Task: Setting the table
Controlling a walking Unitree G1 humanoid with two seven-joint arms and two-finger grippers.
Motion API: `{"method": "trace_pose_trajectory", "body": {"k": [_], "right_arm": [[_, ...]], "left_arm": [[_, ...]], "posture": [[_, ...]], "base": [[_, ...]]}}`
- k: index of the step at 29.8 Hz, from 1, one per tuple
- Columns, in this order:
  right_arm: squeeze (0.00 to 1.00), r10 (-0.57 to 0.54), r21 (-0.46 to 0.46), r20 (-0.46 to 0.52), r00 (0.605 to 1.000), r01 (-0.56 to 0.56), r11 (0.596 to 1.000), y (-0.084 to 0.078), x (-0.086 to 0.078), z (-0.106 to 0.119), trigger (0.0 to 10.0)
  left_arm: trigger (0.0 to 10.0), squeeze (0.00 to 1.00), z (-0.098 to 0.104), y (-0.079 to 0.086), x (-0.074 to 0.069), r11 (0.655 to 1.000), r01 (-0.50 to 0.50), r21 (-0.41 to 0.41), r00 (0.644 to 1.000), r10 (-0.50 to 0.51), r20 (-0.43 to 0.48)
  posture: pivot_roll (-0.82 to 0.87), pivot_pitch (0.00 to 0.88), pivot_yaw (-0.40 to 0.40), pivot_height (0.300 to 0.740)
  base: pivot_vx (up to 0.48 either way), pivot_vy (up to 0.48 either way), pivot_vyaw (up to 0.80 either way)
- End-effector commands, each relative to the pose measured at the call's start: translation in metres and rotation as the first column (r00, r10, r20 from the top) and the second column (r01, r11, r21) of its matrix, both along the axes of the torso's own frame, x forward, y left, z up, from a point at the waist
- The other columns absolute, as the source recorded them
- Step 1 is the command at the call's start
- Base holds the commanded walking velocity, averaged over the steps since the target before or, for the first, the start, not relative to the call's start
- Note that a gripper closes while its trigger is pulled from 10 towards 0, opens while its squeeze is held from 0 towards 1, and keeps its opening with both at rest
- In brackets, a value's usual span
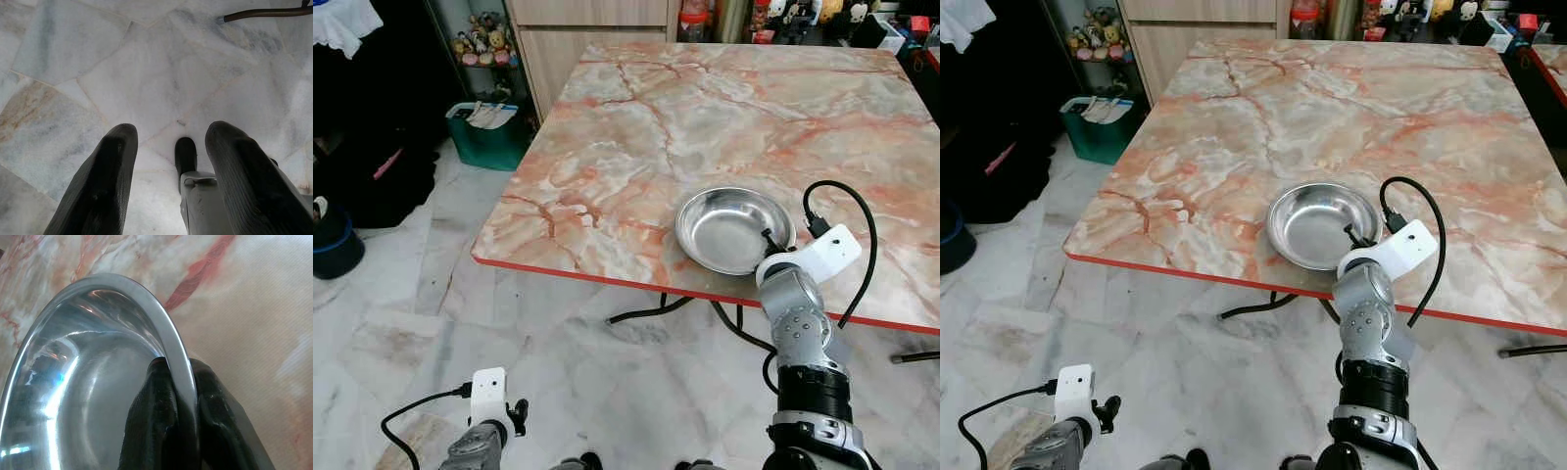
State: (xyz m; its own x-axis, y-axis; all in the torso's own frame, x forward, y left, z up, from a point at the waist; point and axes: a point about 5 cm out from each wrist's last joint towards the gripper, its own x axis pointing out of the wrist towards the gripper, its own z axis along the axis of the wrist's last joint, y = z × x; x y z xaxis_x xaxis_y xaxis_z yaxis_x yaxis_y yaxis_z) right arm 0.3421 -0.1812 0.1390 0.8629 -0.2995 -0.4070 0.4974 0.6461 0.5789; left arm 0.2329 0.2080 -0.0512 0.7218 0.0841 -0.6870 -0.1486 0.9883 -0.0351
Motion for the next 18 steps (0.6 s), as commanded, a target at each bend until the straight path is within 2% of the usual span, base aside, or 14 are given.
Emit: {"method": "trace_pose_trajectory", "body": {"k": [1, 2, 3, 5, 6, 7, 9, 18], "right_arm": [[0.00, -0.018, 0.006, 0.007, 1.000, 0.018, 1.000, -0.0012, -0.0019, 0.0033, 10.0], [0.05, -0.016, 0.004, 0.009, 1.000, 0.016, 1.000, -0.0011, -0.0018, 0.0035, 10.0], [0.28, -0.019, 0.001, 0.007, 1.000, 0.019, 1.000, -0.0014, -0.0019, 0.0036, 10.0], [0.43, -0.025, -0.003, 0.005, 1.000, 0.025, 1.000, -0.0018, -0.0021, 0.0037, 10.0], [0.72, -0.025, -0.002, 0.005, 1.000, 0.025, 1.000, -0.0019, -0.0021, 0.0037, 10.0], [0.97, -0.029, -0.004, 0.004, 1.000, 0.029, 1.000, -0.0022, -0.0022, 0.0036, 10.0], [1.00, -0.034, -0.004, 0.003, 0.999, 0.034, 0.999, -0.0027, -0.0022, 0.0035, 10.0], [1.00, -0.052, -0.012, -0.002, 0.999, 0.052, 0.999, -0.0048, -0.0024, 0.0042, 10.0]], "left_arm": [[10.0, 0.00, -0.0029, 0.0064, -0.0062, 1.000, -0.009, 0.011, 1.000, 0.009, -0.020], [10.0, 0.00, -0.0028, 0.0064, -0.0060, 1.000, -0.009, 0.012, 1.000, 0.009, -0.020], [10.0, 0.00, -0.0027, 0.0064, -0.0059, 1.000, -0.009, 0.013, 1.000, 0.009, -0.020], [10.0, 0.00, -0.0026, 0.0065, -0.0057, 1.000, -0.011, 0.014, 1.000, 0.011, -0.019], [10.0, 0.00, -0.0025, 0.0064, -0.0056, 1.000, -0.012, 0.014, 1.000, 0.013, -0.018], [10.0, 0.00, -0.0025, 0.0063, -0.0056, 1.000, -0.012, 0.013, 1.000, 0.012, -0.018], [10.0, 0.00, -0.0025, 0.0061, -0.0054, 1.000, -0.012, 0.013, 1.000, 0.012, -0.017], [10.0, 0.00, -0.0023, 0.0055, -0.0051, 1.000, -0.015, 0.012, 1.000, 0.015, -0.014]], "posture": [[-0.05, 0.149, 0.059, 0.740], [-0.05, 0.148, 0.059, 0.740], [-0.05, 0.148, 0.059, 0.740], [-0.05, 0.148, 0.059, 0.740], [-0.05, 0.148, 0.059, 0.740], [-0.05, 0.148, 0.059, 0.740], [-0.05, 0.149, 0.058, 0.740], [-0.05, 0.149, 0.056, 0.740]], "base": [[0.000, 0.000, 0.00], [0.000, 0.000, 0.00], [0.000, 0.000, 0.00], [0.000, 0.000, 0.00], [0.000, 0.000, 0.00], [0.000, 0.000, 0.00], [0.000, 0.000, 0.00], [0.000, 0.000, 0.00]]}}
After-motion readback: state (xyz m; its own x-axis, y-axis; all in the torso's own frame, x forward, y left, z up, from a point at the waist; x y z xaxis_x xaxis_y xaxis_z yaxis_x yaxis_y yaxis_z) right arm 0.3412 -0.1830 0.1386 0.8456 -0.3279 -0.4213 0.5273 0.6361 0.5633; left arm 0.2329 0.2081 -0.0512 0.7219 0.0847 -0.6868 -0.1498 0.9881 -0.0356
